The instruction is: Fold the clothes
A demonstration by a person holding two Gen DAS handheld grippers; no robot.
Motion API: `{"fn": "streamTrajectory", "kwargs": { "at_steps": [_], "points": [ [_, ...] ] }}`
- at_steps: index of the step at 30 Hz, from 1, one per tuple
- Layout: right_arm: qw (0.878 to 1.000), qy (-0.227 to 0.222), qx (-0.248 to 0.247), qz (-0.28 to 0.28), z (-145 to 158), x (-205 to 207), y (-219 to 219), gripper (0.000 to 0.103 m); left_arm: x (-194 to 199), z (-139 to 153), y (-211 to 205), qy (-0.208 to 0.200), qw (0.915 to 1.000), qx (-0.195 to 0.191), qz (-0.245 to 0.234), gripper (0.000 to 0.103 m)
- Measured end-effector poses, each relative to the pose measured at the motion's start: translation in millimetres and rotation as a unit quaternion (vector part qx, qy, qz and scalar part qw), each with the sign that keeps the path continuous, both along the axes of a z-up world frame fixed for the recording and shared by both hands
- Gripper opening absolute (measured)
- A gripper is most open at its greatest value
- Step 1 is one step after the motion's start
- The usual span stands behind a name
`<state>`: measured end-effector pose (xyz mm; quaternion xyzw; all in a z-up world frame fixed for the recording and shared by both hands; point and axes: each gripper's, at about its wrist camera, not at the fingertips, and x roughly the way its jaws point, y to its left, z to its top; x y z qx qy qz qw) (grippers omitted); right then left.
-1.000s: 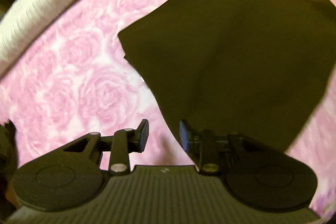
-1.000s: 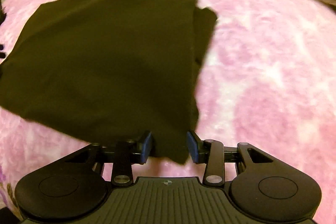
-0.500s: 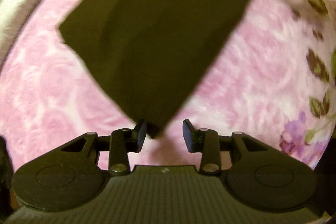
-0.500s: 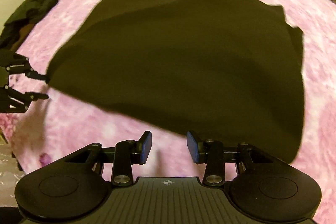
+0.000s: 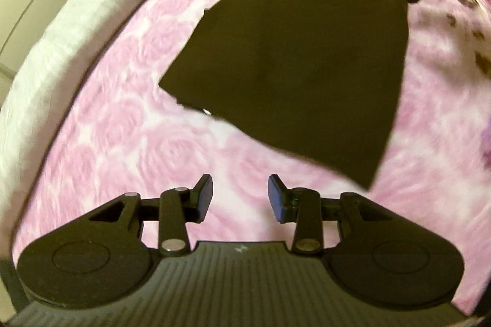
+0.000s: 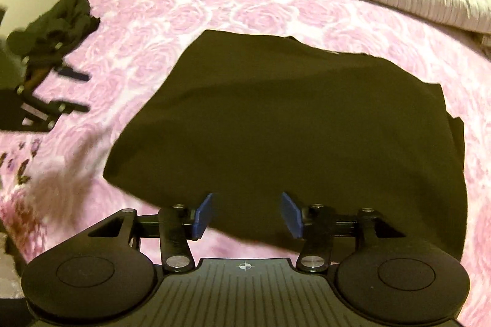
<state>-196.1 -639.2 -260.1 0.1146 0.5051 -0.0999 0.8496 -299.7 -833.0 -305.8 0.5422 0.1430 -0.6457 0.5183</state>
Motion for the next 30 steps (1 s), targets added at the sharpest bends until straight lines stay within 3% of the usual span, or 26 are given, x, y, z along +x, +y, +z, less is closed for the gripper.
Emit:
{"fn": "streamTrajectory", "kwargs": {
  "at_steps": [3, 6, 12, 14, 17, 20, 22, 24, 28, 30],
  "points": [
    [0.999, 0.011, -0.023, -0.029, -9, 16, 42, 0.056, 22, -15, -7, -0.014, 0.997, -0.014, -0.075, 0.036],
    [0.998, 0.037, -0.034, -0.043, -23, 38, 86, 0.057, 38, -19, -12, -0.019, 0.9893, -0.04, -0.139, 0.044],
    [0.992, 0.047, -0.105, 0.053, -49, 95, 169, 0.059, 54, -38, -30, -0.026, 0.9752, -0.057, -0.212, 0.05],
    [0.985, 0.073, -0.133, 0.085, -70, 108, 185, 0.059, 54, -46, -33, -0.034, 0.9688, -0.06, -0.238, 0.052],
    [0.963, 0.12, -0.195, 0.142, -102, 109, 204, 0.059, 55, -59, -37, -0.05, 0.9582, -0.066, -0.274, 0.057],
    [0.94, 0.118, -0.256, 0.192, -117, 106, 215, 0.06, 57, -71, -40, -0.069, 0.9465, -0.077, -0.306, 0.063],
    [0.934, 0.111, -0.276, 0.197, -121, 106, 216, 0.062, 57, -78, -45, -0.08, 0.9396, -0.08, -0.323, 0.063],
    [0.937, 0.108, -0.277, 0.181, -122, 109, 212, 0.062, 57, -85, -51, -0.091, 0.9327, -0.084, -0.339, 0.063],
    [0.943, 0.107, -0.283, 0.137, -122, 110, 199, 0.061, 55, -100, -62, -0.125, 0.9087, -0.102, -0.385, 0.063],
    [0.942, 0.109, -0.289, 0.131, -125, 108, 194, 0.061, 54, -110, -67, -0.153, 0.8858, -0.117, -0.422, 0.066]
  ]
}}
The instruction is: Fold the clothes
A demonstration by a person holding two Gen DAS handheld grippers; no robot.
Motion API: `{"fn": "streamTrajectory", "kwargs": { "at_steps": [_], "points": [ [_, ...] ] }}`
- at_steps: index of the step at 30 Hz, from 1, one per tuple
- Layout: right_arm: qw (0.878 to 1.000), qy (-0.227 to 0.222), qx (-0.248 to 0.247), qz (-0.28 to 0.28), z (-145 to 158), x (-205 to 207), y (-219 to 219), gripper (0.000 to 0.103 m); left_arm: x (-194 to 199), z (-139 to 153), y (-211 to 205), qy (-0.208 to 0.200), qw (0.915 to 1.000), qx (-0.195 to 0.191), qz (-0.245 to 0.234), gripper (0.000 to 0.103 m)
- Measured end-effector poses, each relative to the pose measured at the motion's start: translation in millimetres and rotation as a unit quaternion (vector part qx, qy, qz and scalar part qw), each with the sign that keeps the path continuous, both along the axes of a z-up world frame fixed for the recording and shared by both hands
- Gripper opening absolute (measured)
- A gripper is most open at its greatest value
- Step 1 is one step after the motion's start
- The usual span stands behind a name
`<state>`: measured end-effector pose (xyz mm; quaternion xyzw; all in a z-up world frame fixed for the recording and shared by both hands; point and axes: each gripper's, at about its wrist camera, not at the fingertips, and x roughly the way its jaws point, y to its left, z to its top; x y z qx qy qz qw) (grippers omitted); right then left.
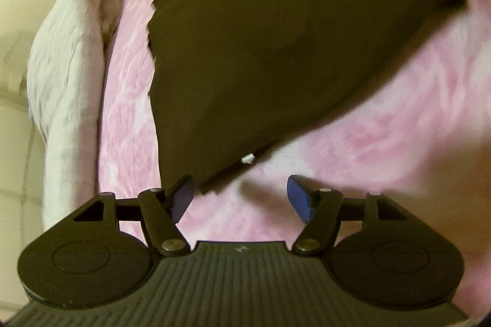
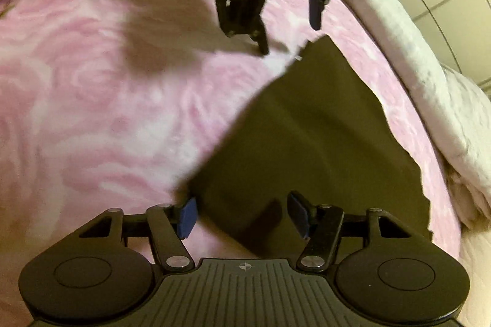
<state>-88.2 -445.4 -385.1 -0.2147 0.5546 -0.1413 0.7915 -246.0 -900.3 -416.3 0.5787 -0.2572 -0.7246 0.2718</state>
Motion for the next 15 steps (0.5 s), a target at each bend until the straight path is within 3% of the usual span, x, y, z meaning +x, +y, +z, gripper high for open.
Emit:
{"fn": "streamTrajectory", "kwargs": {
  "at_steps": [3, 6, 8, 12, 14, 15],
  "points": [
    [1.0, -0.003, -0.008, 0.002, -2, 1, -6, 0.061, -1, -12, 0, -0.039, 0.9958, -0.036, -0.074, 0.069],
    [1.0, -0.006, -0.014, 0.006, 2, 5, -11, 0.056, -3, -16, -9, -0.051, 0.9922, -0.047, -0.103, 0.069],
    [1.0, -0.007, -0.013, 0.005, 4, 4, -14, 0.037, -4, -17, -16, -0.056, 0.9903, -0.051, -0.117, 0.068],
    [1.0, -0.024, 0.0, -0.019, 19, 0, -21, 0.014, -7, -20, -31, -0.063, 0.9873, -0.053, -0.136, 0.064],
    [0.999, -0.036, 0.009, -0.033, 30, -1, -26, 0.011, -11, -21, -37, -0.066, 0.986, -0.049, -0.145, 0.061],
    [0.998, -0.041, 0.017, -0.037, 34, -1, -28, 0.011, -13, -21, -41, -0.066, 0.986, -0.043, -0.147, 0.046]
  ]
}}
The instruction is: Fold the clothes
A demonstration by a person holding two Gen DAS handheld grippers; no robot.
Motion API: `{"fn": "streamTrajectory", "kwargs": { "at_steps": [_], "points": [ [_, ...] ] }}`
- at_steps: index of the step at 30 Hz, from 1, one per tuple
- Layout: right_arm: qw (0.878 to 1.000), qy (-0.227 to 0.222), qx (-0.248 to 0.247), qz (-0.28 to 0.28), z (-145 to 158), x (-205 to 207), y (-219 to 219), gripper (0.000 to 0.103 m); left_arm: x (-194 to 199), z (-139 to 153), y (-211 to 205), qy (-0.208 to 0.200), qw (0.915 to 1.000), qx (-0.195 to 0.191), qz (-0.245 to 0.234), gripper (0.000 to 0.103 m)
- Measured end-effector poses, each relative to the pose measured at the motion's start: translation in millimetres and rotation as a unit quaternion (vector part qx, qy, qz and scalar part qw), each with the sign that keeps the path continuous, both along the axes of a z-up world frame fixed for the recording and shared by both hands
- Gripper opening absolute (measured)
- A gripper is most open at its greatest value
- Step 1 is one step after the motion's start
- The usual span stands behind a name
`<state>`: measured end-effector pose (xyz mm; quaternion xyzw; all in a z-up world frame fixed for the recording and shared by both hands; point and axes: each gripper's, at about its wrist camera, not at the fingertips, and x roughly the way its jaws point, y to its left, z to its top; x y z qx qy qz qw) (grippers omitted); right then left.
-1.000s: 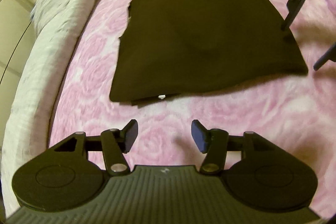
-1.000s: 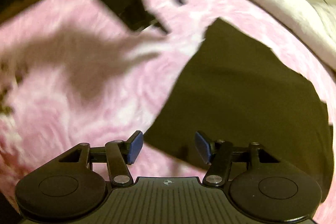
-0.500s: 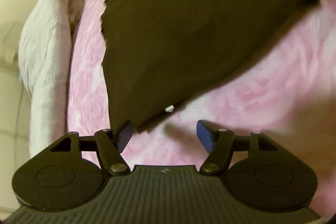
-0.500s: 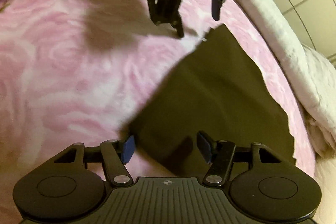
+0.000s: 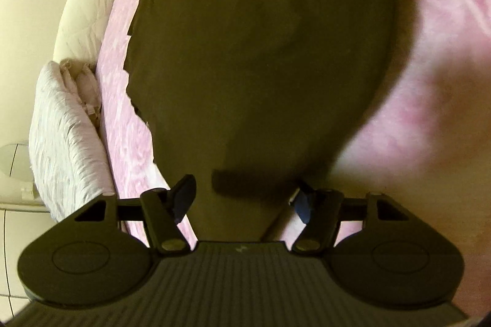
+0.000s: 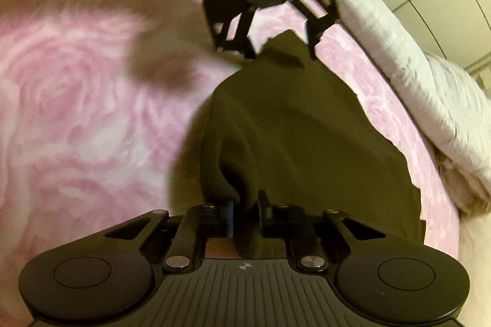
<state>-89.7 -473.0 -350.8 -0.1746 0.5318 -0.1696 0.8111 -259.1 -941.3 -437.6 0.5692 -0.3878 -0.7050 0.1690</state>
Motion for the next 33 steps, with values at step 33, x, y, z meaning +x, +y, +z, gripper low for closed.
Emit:
{"fn": "streamTrajectory", "kwargs": {
  "at_steps": [33],
  "points": [
    [0.891, -0.271, 0.287, -0.223, 132, -130, -133, 0.009, -111, 198, -87, -0.006, 0.9862, 0.126, 0.107, 0.008]
  ]
}}
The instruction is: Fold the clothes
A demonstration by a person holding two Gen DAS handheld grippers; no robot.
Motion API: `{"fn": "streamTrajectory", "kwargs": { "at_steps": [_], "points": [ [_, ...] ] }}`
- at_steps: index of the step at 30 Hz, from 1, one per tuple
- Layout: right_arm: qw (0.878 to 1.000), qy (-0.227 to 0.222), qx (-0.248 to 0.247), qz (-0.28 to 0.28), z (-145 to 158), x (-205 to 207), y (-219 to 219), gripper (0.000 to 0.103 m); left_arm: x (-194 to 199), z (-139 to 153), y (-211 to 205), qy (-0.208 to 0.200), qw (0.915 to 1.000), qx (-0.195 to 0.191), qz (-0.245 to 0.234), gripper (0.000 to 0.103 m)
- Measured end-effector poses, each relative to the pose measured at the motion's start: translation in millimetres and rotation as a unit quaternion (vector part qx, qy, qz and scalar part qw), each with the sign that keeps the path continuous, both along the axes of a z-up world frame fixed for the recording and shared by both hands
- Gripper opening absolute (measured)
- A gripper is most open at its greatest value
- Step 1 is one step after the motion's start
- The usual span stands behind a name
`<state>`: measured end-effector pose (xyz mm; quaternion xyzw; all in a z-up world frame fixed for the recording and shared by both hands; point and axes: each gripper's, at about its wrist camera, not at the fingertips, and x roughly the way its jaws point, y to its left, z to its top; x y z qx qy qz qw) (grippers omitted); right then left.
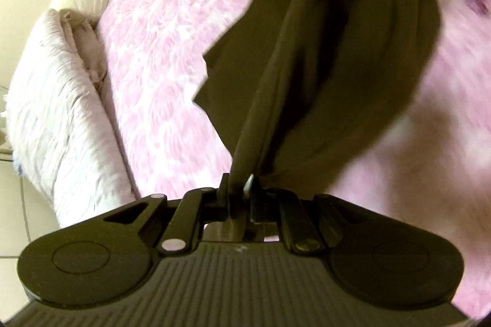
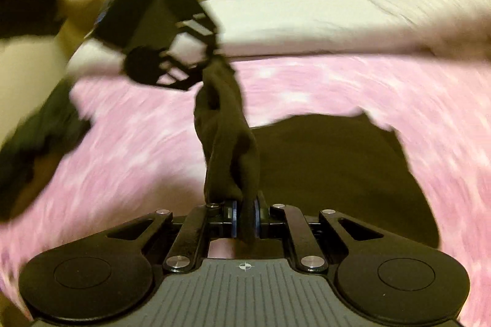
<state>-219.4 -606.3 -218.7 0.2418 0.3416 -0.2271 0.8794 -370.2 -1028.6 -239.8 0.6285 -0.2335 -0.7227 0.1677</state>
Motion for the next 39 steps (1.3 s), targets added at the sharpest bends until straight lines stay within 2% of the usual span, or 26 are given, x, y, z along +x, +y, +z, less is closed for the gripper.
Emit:
{"fn": "streamTrajectory", "kwargs": {
  "at_steps": [4, 9, 14, 15, 17, 18, 20, 23, 26, 30, 31, 32, 33, 34, 36, 39],
  "points": [
    [0.995, -0.018, 0.069, -0.069, -27, -43, -68, 0.009, -61, -22, -58, -0.013, 0.9992, 0.034, -0.015, 0.008],
    [0.983, -0.025, 0.133, -0.125, -71, -80, -131, 0.009, -109, -73, -105, -0.041, 0.995, 0.086, -0.027, 0.01],
    [0.965, -0.027, 0.193, -0.173, -116, -106, -163, 0.009, -117, -111, -113, -0.044, 0.9908, 0.127, -0.015, 0.013],
    [0.962, -0.027, 0.202, -0.179, -124, -110, -166, 0.009, -114, -114, -112, -0.039, 0.9909, 0.129, -0.009, 0.016],
    [0.958, -0.032, 0.216, -0.189, -132, -116, -170, 0.009, -110, -110, -119, -0.019, 0.9917, 0.127, 0.012, 0.029],
    [0.954, -0.034, 0.222, -0.198, -133, -119, -171, 0.009, -106, -104, -123, -0.002, 0.9916, 0.126, 0.031, 0.039],
    [0.947, -0.033, 0.23, -0.221, -131, -126, -171, 0.014, -97, -91, -133, 0.032, 0.9893, 0.123, 0.071, 0.041],
    [0.937, -0.031, 0.229, -0.262, -121, -137, -167, 0.039, -71, -69, -146, 0.083, 0.979, 0.116, 0.146, 0.042],
    [0.938, -0.042, 0.206, -0.274, -107, -140, -159, 0.051, -48, -60, -150, 0.113, 0.9642, 0.132, 0.201, 0.042],
    [0.942, -0.034, 0.192, -0.272, -111, -126, -162, 0.054, -40, -77, -151, 0.138, 0.9441, 0.172, 0.245, 0.041],
    [0.939, -0.031, 0.196, -0.282, -116, -124, -165, 0.054, -41, -83, -152, 0.146, 0.9389, 0.181, 0.254, 0.04],
    [0.934, -0.029, 0.201, -0.294, -121, -123, -168, 0.047, -43, -89, -154, 0.153, 0.9333, 0.189, 0.264, 0.039],
    [0.929, -0.025, 0.204, -0.307, -125, -123, -171, 0.033, -46, -95, -157, 0.16, 0.9271, 0.196, 0.277, 0.037],
    [0.928, -0.018, 0.204, -0.311, -126, -122, -173, 0.008, -49, -102, -160, 0.166, 0.9206, 0.203, 0.289, 0.034],
    [0.927, -0.005, 0.202, -0.316, -127, -121, -176, 0.008, -55, -110, -166, 0.176, 0.9129, 0.2, 0.309, 0.033],
    [0.933, 0.006, 0.173, -0.314, -115, -125, -176, 0.007, -59, -115, -171, 0.185, 0.9047, 0.19, 0.334, 0.033]
  ]
}}
